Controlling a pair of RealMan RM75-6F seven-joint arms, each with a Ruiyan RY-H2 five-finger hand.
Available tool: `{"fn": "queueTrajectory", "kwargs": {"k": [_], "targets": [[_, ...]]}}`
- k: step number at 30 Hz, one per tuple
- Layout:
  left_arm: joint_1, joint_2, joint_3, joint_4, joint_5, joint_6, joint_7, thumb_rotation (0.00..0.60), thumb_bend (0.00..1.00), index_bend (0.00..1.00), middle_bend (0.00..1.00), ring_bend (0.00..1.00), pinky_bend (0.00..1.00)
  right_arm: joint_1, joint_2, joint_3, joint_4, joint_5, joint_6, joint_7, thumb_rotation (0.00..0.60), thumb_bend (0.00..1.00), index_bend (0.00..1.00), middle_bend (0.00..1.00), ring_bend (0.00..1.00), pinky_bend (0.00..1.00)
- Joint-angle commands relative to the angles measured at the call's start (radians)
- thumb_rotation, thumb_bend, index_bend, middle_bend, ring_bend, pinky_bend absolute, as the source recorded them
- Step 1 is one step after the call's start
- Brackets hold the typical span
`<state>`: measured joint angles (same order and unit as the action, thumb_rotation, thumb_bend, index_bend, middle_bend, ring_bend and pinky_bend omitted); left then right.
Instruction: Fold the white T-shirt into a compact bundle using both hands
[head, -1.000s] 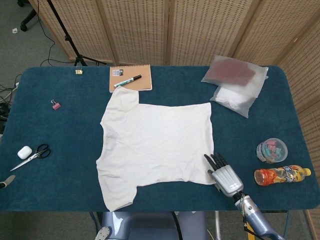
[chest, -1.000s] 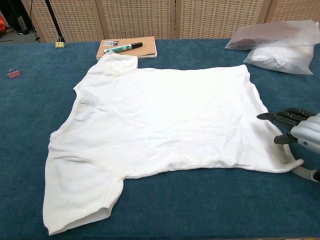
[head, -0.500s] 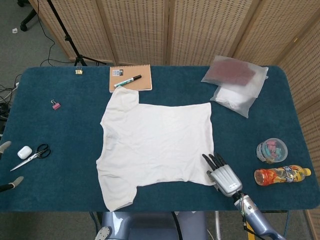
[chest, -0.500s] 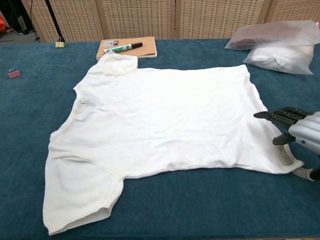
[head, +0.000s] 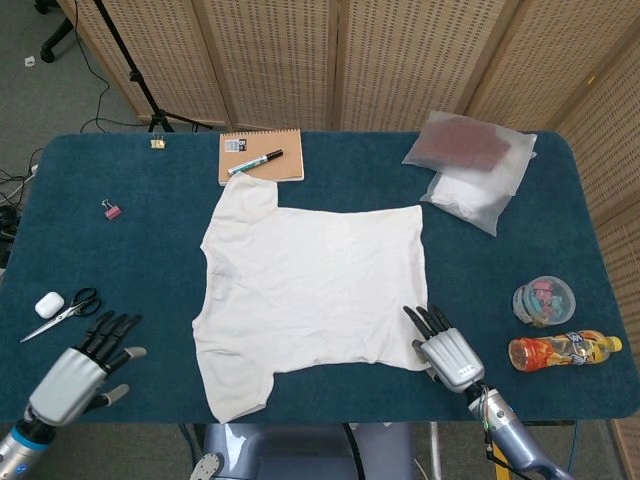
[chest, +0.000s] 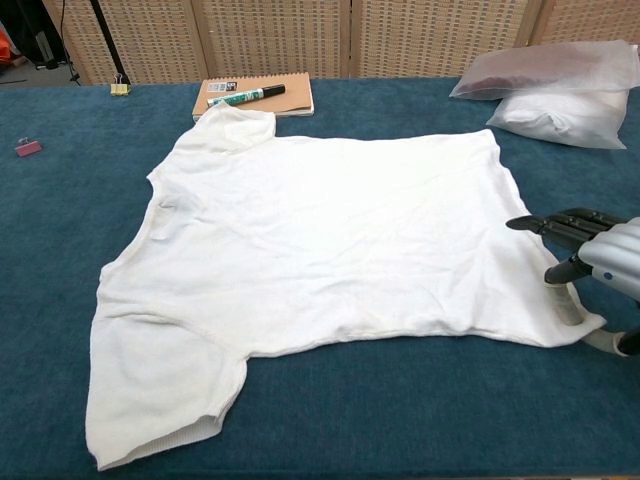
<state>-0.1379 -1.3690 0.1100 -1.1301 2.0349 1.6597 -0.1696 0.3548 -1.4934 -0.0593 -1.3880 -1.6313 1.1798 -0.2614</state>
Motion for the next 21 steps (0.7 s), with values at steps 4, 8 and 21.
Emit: {"fn": "queueTrajectory", "kwargs": {"k": [4, 8, 21], "targets": [[-0.032, -0.1, 0.052, 0.043, 0.053, -0.003, 0.035, 0.6, 0.0, 0.4, 0.0, 0.0, 0.0, 0.002, 0.001, -0.001, 0.0, 0.003, -0.003, 0.002, 0.6, 0.47, 0.63, 0.0, 0.0, 0.0], [-0.033, -0.141, 0.063, 0.072, 0.047, -0.004, 0.035, 0.6, 0.01, 0.4, 0.0, 0.0, 0.0, 0.003, 0.001, 0.0, 0.0, 0.005, -0.004, 0.001, 0.6, 0.47, 0.63, 0.0, 0.0, 0.0], [-0.047, -0.265, 0.119, 0.121, -0.011, -0.079, -0.085, 0.6, 0.02, 0.41, 0.0, 0.0, 0.0, 0.005, -0.002, -0.001, 0.002, 0.011, -0.006, -0.005, 0.6, 0.47, 0.63, 0.0, 0.0, 0.0]]}}
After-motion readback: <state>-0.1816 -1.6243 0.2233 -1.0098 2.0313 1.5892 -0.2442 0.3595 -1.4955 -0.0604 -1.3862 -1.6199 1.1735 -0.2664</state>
